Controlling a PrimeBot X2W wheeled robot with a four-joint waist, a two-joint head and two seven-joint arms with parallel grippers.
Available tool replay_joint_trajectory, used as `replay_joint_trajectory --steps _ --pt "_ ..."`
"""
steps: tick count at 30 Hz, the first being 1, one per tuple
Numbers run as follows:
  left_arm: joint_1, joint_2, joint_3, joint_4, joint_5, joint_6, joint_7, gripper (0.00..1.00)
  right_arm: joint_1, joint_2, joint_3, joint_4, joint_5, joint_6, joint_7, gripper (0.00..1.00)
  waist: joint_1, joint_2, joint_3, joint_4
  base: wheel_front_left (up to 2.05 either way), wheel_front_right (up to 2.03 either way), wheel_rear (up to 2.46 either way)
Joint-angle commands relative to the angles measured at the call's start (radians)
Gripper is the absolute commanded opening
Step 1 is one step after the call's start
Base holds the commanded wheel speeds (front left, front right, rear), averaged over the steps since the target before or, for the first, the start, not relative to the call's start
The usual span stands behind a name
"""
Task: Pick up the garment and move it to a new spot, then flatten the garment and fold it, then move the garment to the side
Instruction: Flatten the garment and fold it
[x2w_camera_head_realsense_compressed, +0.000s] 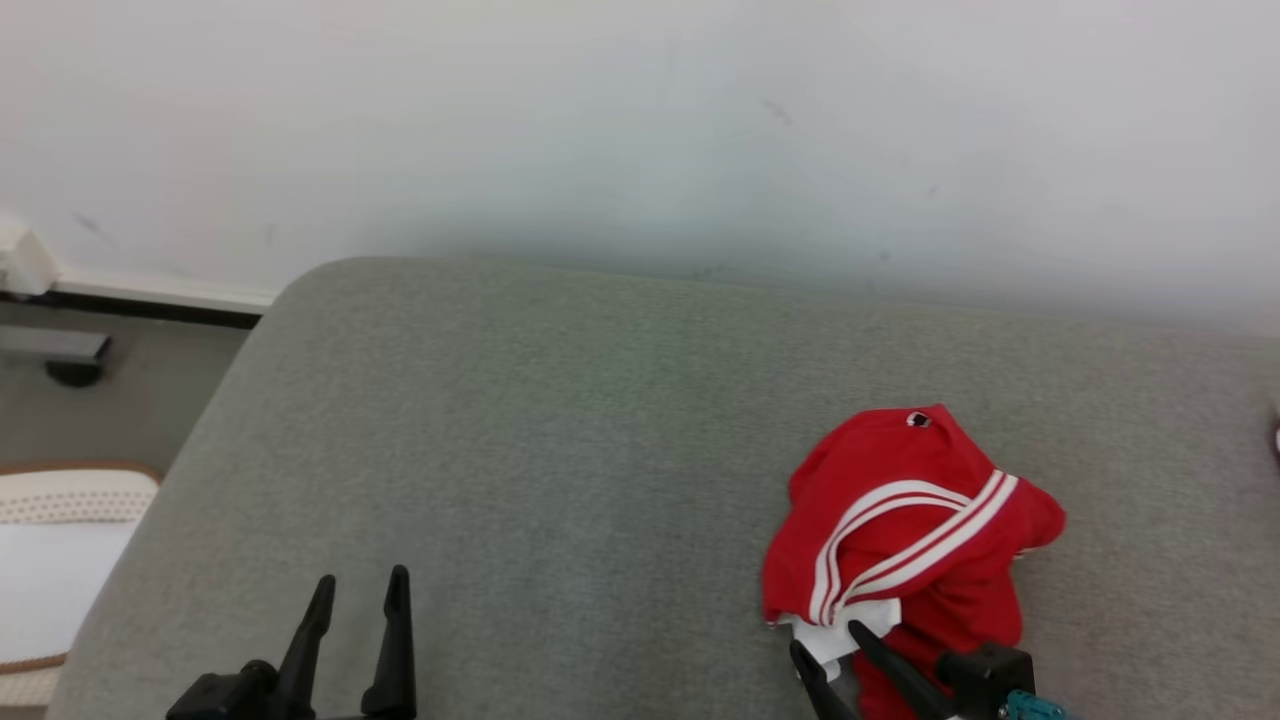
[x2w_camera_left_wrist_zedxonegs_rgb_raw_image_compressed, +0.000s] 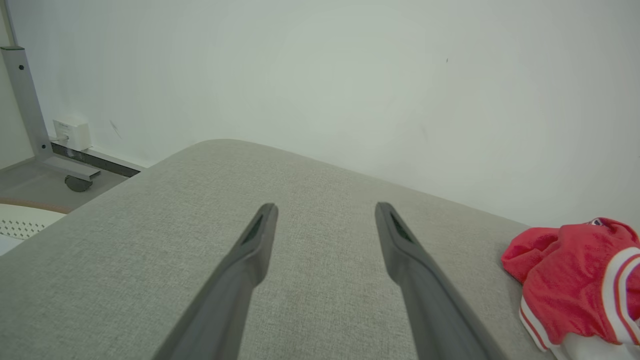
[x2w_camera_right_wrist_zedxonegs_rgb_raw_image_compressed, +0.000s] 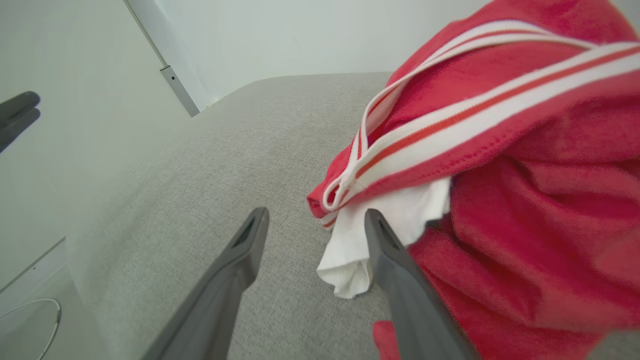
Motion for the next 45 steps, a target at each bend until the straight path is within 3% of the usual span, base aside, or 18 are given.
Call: replay_joint_trajectory --steps 1,9,11,12,13,14,15,16,24,30,38,45 --pt "-0.008 0.003 -0.001 0.002 -0.014 0.002 0.0 1.0 -0.022 0.005 -0.007 0.028 0.006 -0.002 0.008 1.0 0.0 0.0 0.007 0.036 0.0 0.0 0.0" --pt "-0.025 0.003 -0.011 0.01 -0.018 -0.001 0.0 1.0 -0.086 0.037 -0.066 0.162 0.004 -0.002 -0.015 1.0 0.0 0.0 0.024 0.102 0.0 0.0 0.0" --pt "-0.027 0.003 -0.01 0.013 -0.018 -0.002 0.0 1.0 -0.099 0.044 -0.097 0.198 -0.002 -0.002 -0.03 0.89 0.0 0.0 0.026 0.108 0.0 0.0 0.0" --pt "-0.028 0.003 -0.01 0.013 -0.02 -0.002 0.0 1.0 -0.105 0.049 -0.103 0.211 -0.003 -0.002 -0.033 0.76 0.0 0.0 0.027 0.11 0.0 0.0 0.0" --pt "-0.029 0.003 -0.01 0.013 -0.02 -0.002 0.0 1.0 -0.113 0.054 -0.106 0.224 -0.006 -0.002 -0.039 0.5 0.0 0.0 0.028 0.112 0.0 0.0 0.0" --pt "-0.029 0.003 -0.01 0.014 -0.021 -0.001 0.0 1.0 -0.12 0.057 -0.108 0.233 -0.008 -0.002 -0.042 0.38 0.0 0.0 0.029 0.113 0.0 0.0 0.0" --pt "-0.029 0.003 -0.009 0.015 -0.022 -0.001 0.0 1.0 -0.126 0.058 -0.108 0.24 -0.006 -0.002 -0.048 0.03 0.0 0.0 0.03 0.113 0.0 0.0 0.0" --pt "-0.029 0.003 -0.008 0.015 -0.022 -0.001 0.0 1.0 -0.13 0.059 -0.105 0.246 -0.003 -0.002 -0.051 0.0 0.0 0.0 0.03 0.113 0.0 0.0 0.0" --pt "-0.026 0.003 -0.005 0.019 -0.02 0.004 0.0 1.0 -0.157 0.062 -0.062 0.204 0.043 -0.002 -0.095 0.0 0.0 0.0 0.032 0.068 0.0 0.0 0.0" --pt "-0.018 0.003 -0.005 0.018 -0.012 -0.002 0.0 1.0 -0.142 0.055 -0.088 0.035 0.202 -0.002 -0.118 0.0 0.0 0.0 0.038 -0.007 0.0 0.0 0.0" --pt "-0.026 0.003 -0.012 0.021 -0.007 -0.008 0.0 1.0 -0.053 -0.134 -0.188 -0.233 0.427 -0.002 0.015 0.0 0.0 0.0 0.06 -0.126 0.0 0.0 0.0" --pt "-0.046 0.003 -0.015 0.027 -0.001 -0.016 0.0 1.0 0.032 -0.314 -0.252 -0.3 0.534 -0.002 0.218 0.0 0.0 0.0 0.094 -0.206 0.0 0.0 0.0"
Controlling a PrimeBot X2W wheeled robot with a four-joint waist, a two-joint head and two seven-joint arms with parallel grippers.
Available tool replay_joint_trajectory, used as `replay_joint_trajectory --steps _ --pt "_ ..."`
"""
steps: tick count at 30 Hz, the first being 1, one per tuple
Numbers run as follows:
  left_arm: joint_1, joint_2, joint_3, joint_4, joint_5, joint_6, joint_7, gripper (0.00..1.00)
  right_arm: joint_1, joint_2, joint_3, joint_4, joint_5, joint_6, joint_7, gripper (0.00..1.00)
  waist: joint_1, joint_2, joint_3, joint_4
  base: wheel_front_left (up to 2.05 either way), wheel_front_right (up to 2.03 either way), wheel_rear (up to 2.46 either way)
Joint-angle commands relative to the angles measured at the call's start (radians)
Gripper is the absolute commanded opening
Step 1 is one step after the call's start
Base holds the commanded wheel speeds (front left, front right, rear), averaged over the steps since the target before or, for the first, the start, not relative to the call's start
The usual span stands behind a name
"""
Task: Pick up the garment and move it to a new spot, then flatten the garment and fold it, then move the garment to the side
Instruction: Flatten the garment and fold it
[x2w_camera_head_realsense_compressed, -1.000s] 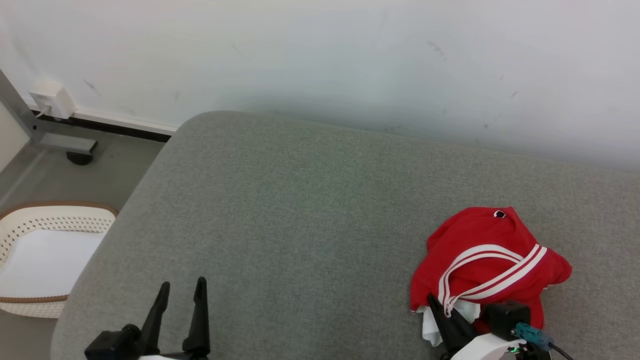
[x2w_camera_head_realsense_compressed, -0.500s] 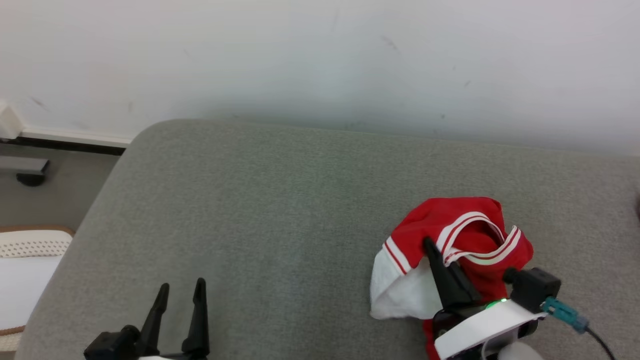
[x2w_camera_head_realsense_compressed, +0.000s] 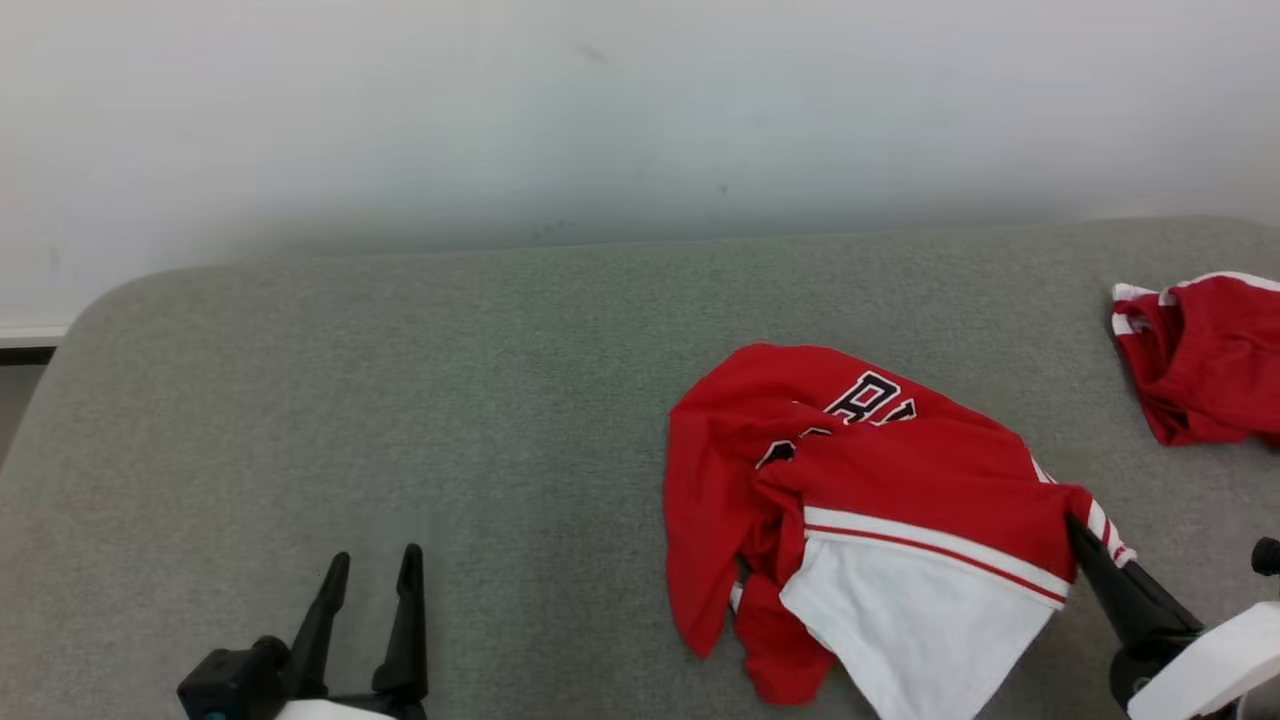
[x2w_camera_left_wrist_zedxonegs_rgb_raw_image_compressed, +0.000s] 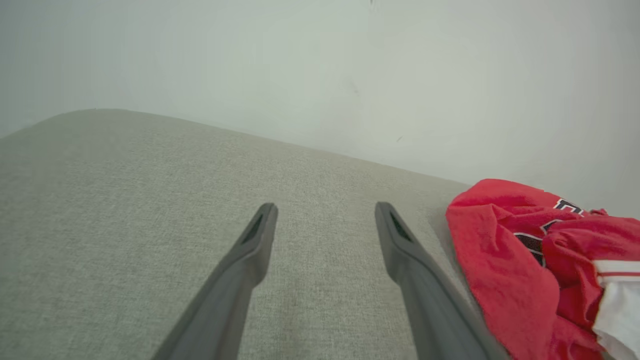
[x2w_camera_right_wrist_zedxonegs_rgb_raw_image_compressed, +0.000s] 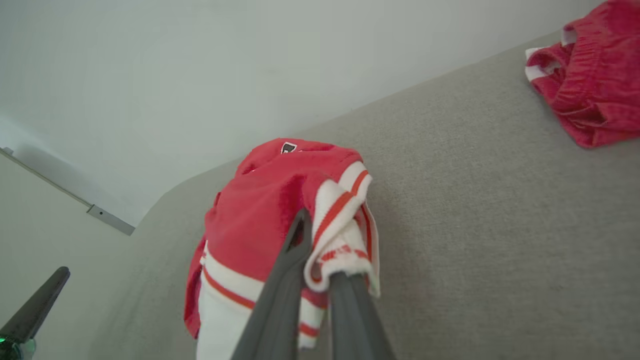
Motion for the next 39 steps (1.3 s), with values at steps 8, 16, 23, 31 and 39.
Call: replay_joint_trajectory --steps 8,16,23,31,39 --pt "-0.034 0.004 0.004 0.01 0.02 -0.011 0.0 1.0 -0.032 -0.104 -0.028 0.113 -0.046 -0.002 0.095 0.0 0.0 -0.0001 0.046 -0.044 0.0 0.0 0.0" --pt "-0.061 0.004 -0.005 0.023 0.016 -0.016 0.0 1.0 -0.121 -0.16 0.018 0.281 -0.168 -0.002 0.114 0.0 0.0 -0.0001 0.065 -0.005 0.0 0.0 0.0" --pt "-0.04 0.003 -0.002 0.034 0.01 -0.014 0.0 1.0 -0.155 -0.159 0.033 0.366 -0.236 -0.002 0.044 1.0 0.0 -0.0001 0.016 0.012 0.0 0.0 0.0" --pt "-0.021 0.003 -0.013 0.02 0.0 -0.006 0.0 1.0 -0.115 -0.152 -0.048 0.263 -0.301 -0.002 -0.046 1.0 0.0 -0.0001 -0.04 -0.003 0.0 0.0 0.0" --pt "-0.036 0.003 -0.064 0.007 -0.016 -0.006 0.0 1.0 -0.013 -0.012 -0.152 0.087 -0.443 -0.002 -0.142 1.0 0.0 -0.0001 -0.048 -0.029 0.0 0.0 0.0"
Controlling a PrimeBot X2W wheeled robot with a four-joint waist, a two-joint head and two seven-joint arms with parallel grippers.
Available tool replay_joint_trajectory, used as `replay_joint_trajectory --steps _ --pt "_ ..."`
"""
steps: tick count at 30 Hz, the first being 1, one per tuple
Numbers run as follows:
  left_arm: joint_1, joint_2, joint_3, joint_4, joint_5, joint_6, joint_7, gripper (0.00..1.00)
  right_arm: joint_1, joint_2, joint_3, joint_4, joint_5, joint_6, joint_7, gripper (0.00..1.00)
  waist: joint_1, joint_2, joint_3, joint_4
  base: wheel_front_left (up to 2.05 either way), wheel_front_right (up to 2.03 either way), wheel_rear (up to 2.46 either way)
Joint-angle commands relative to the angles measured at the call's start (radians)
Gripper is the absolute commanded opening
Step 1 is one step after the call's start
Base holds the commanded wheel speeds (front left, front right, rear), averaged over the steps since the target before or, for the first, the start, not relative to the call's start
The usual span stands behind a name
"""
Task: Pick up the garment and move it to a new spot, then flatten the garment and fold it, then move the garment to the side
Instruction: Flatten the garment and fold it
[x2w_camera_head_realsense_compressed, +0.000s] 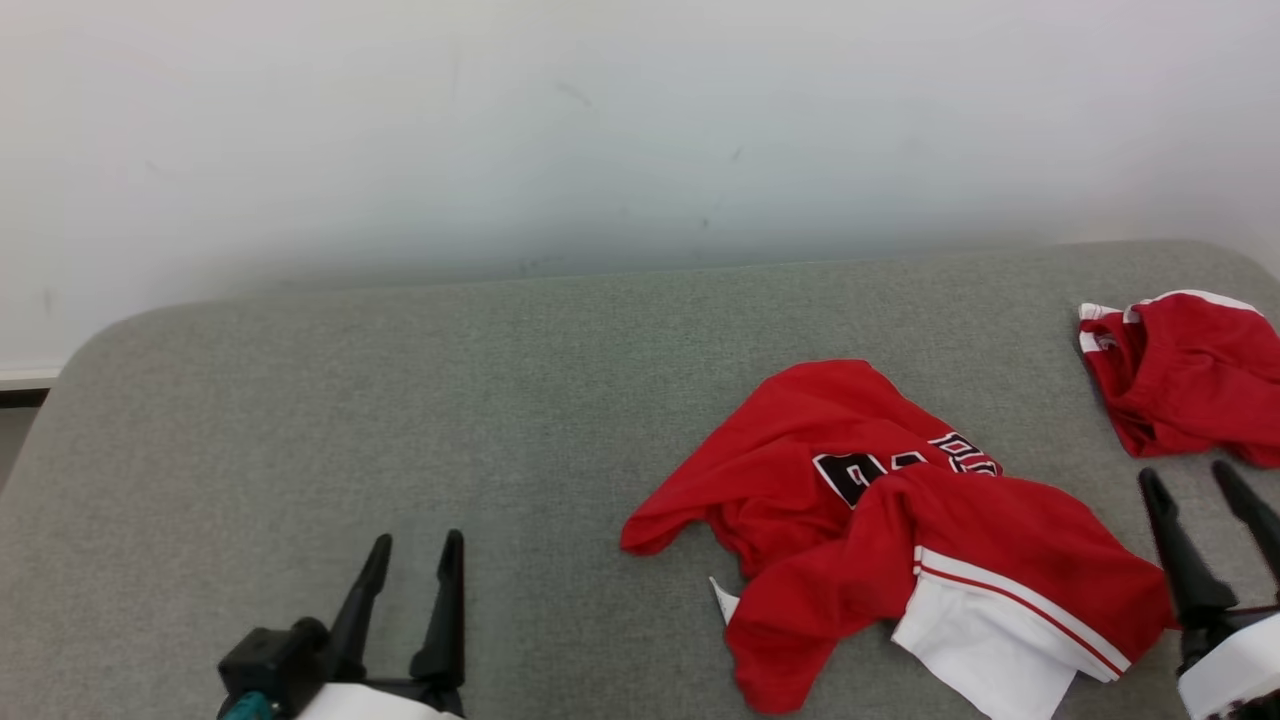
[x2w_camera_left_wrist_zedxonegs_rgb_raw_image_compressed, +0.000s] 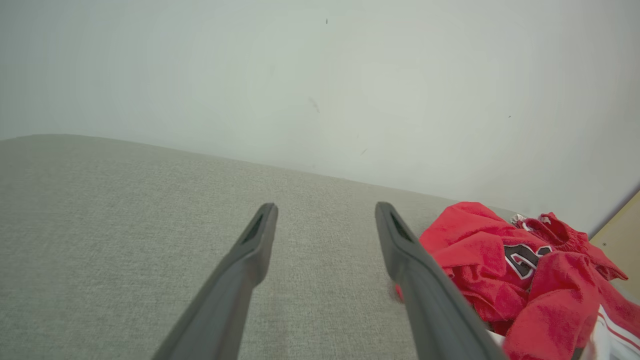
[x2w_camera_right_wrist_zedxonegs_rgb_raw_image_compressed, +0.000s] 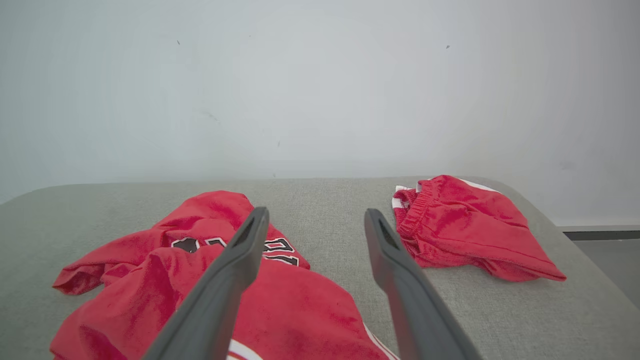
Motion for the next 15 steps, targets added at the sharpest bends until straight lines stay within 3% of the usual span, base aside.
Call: replay_joint_trajectory --steps 1,5,11,15 --pt "-0.009 0.003 -0.014 0.005 -0.005 -0.004 0.0 1.0 0.022 0.023 -0.018 -0.018 -0.032 -0.002 -0.02 1.0 0.0 -0.0001 0.003 -0.008 0.0 0.0 0.0" --pt "-0.033 0.003 -0.06 0.044 -0.018 -0.008 0.02 1.0 0.051 0.092 -0.053 -0.05 -0.082 -0.002 -0.061 1.0 0.0 -0.0001 0.008 -0.022 0.0 0.0 0.0" --pt "-0.129 0.01 -0.153 0.13 -0.05 -0.015 0.169 1.0 0.071 0.191 -0.076 -0.065 -0.14 -0.002 -0.131 1.0 0.0 -0.0001 0.034 -0.061 0.0 0.0 0.0" --pt "-0.194 0.031 -0.208 0.18 -0.056 -0.016 0.276 1.0 0.058 0.219 -0.049 -0.046 -0.152 -0.002 -0.149 1.0 0.0 -0.0001 0.058 -0.097 0.0 0.0 0.0"
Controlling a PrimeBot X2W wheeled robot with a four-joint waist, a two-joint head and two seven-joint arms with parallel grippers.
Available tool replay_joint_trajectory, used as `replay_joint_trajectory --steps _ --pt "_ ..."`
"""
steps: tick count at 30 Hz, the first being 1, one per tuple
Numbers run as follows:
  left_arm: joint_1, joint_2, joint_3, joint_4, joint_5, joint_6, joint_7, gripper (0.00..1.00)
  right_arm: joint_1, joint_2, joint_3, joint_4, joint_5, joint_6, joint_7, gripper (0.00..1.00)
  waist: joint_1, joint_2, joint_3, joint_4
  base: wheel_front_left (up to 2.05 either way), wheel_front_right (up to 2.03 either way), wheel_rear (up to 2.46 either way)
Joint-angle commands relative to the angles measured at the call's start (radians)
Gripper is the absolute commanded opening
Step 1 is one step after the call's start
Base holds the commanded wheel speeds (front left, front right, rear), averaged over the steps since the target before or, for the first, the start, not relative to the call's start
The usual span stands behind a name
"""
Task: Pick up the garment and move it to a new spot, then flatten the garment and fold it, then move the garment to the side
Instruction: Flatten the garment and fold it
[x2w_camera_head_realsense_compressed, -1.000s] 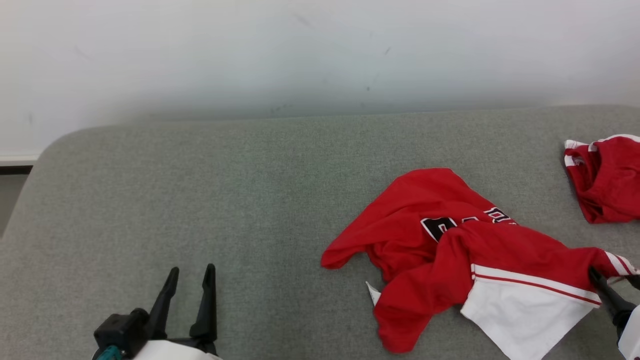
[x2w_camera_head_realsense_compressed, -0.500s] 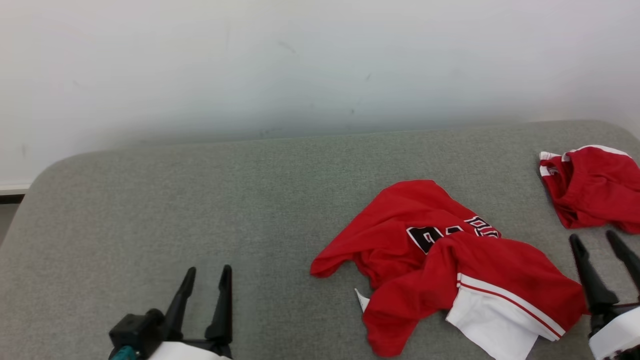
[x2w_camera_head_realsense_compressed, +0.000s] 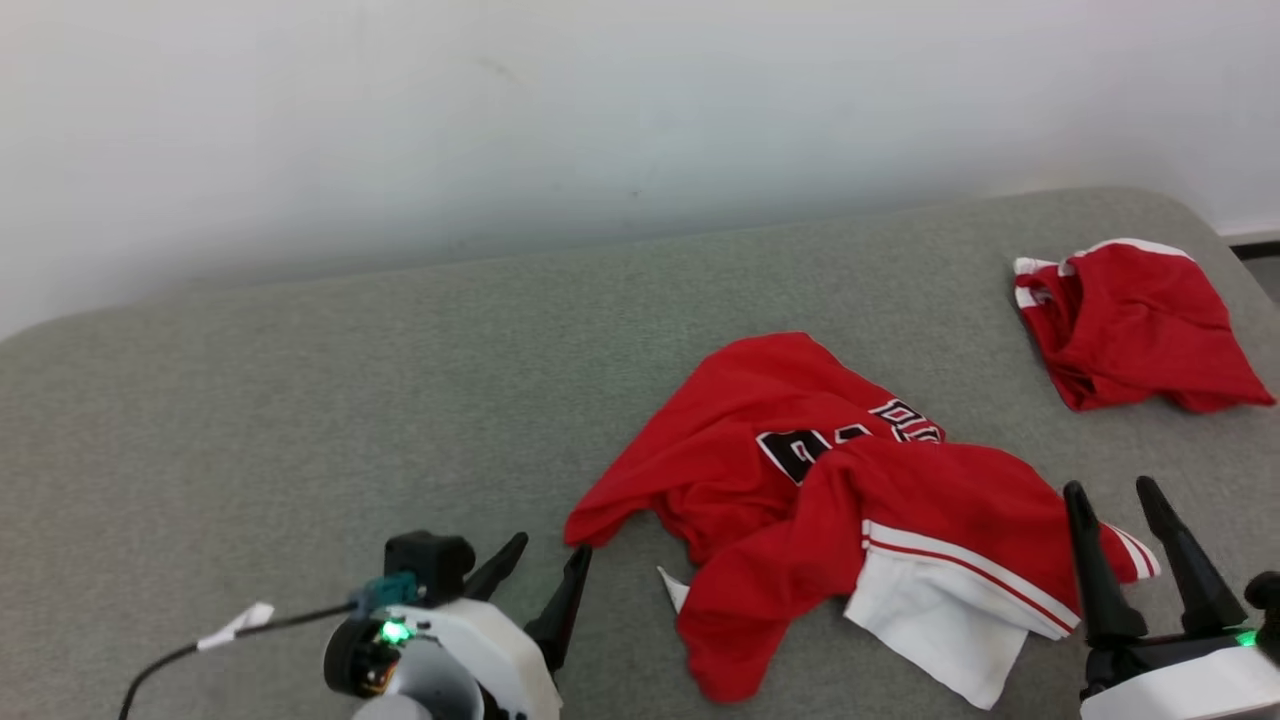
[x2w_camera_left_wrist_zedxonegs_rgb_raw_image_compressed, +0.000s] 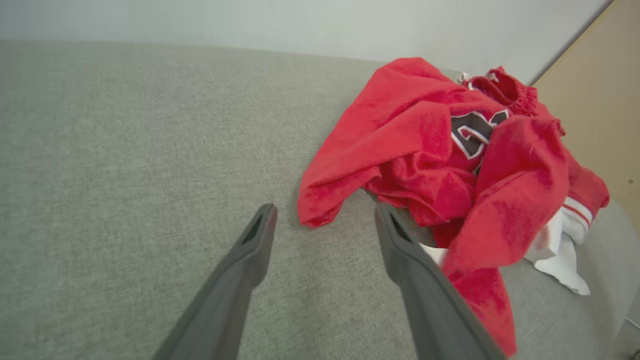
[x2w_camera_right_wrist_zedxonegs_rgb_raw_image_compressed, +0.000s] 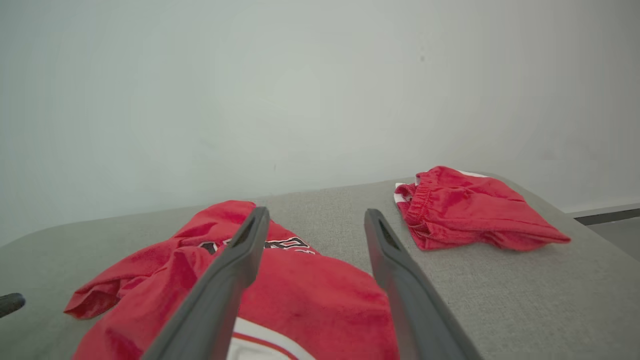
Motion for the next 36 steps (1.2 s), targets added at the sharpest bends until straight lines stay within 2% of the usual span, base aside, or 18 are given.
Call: replay_joint_trajectory --steps 1,9,11,15,16,18,23,27,34,36 --pt "-0.03 0.016 -0.008 0.015 -0.009 -0.004 0.028 1.0 -0.009 0.004 0.011 0.01 -0.005 -0.002 -0.01 1.0 0.0 -0.0001 0.023 -0.029 0.0 0.0 0.0" --pt "-0.135 0.056 -0.039 0.139 -0.038 -0.002 0.179 1.0 -0.047 0.033 0.065 0.054 0.006 -0.002 -0.039 1.0 0.0 -0.0001 0.065 -0.102 0.0 0.0 0.0" --pt "-0.157 0.063 -0.034 0.17 -0.044 0.01 0.212 1.0 -0.055 0.036 0.071 0.061 0.01 -0.002 -0.046 1.0 0.0 -0.0001 0.071 -0.114 0.0 0.0 0.0" --pt "-0.194 0.065 -0.024 0.191 -0.047 0.026 0.225 1.0 -0.058 0.041 0.081 0.078 0.013 -0.002 -0.058 1.0 0.0 -0.0001 0.076 -0.125 0.0 0.0 0.0" --pt "-0.203 0.065 -0.021 0.195 -0.05 0.03 0.228 0.92 -0.059 0.042 0.083 0.083 0.013 -0.002 -0.06 1.0 0.0 -0.0001 0.074 -0.127 0.0 0.0 0.0" --pt "-0.219 0.066 -0.015 0.195 -0.055 0.035 0.225 0.0 -0.061 0.043 0.088 0.091 0.016 -0.002 -0.063 1.0 0.0 -0.0001 0.072 -0.13 0.0 0.0 0.0" --pt "-0.239 0.078 -0.011 0.163 -0.064 0.035 0.228 0.0 -0.06 0.042 0.088 0.106 0.021 -0.002 -0.072 1.0 0.0 -0.0001 0.063 -0.125 0.0 0.0 0.0" --pt "-0.271 0.129 -0.006 0.119 -0.079 0.019 0.256 0.0 -0.065 0.039 0.09 0.112 0.023 -0.002 -0.076 1.0 0.0 -0.0001 0.065 -0.121 0.0 0.0 0.0" --pt "-0.391 0.301 0.05 0.106 -0.181 -0.001 0.387 0.0 -0.08 0.038 0.098 0.105 0.026 -0.002 -0.083 1.0 0.0 -0.0001 0.108 -0.144 0.0 0.0 0.0" --pt "-0.438 0.344 0.036 0.106 -0.226 -0.003 0.416 0.0 -0.089 0.044 0.103 0.105 0.023 -0.002 -0.084 1.0 0.0 -0.0001 0.128 -0.154 0.0 0.0 0.0"
